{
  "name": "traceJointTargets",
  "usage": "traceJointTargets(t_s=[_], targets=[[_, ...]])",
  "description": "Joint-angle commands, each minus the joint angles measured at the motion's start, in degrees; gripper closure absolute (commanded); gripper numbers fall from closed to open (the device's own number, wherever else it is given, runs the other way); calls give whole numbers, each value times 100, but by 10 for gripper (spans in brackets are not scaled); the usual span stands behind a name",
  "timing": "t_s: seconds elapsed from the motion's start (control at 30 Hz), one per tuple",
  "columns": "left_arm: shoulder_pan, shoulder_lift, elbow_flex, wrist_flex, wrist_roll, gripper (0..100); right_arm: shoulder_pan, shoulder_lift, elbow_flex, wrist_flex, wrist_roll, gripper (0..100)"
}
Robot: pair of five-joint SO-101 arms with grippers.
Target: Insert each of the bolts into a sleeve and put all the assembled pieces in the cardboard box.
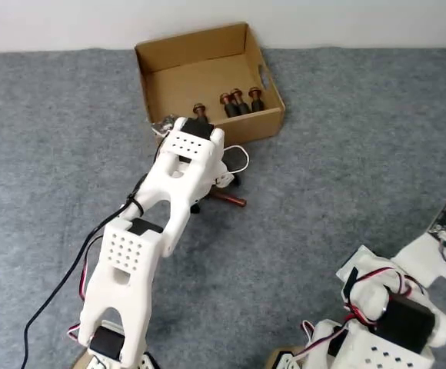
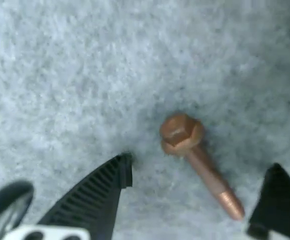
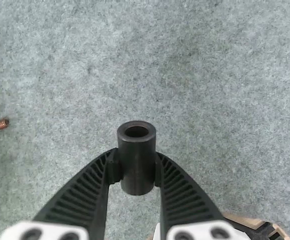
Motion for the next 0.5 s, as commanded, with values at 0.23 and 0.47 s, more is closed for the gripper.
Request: traceJointTargets(t_s=[0.23, 0.47], targets=[[-378, 589, -919, 149, 62, 866, 57, 31, -44, -110, -26, 990], [-220, 1037, -1727, 598, 35, 924, 57, 31, -44, -110, -26, 990]])
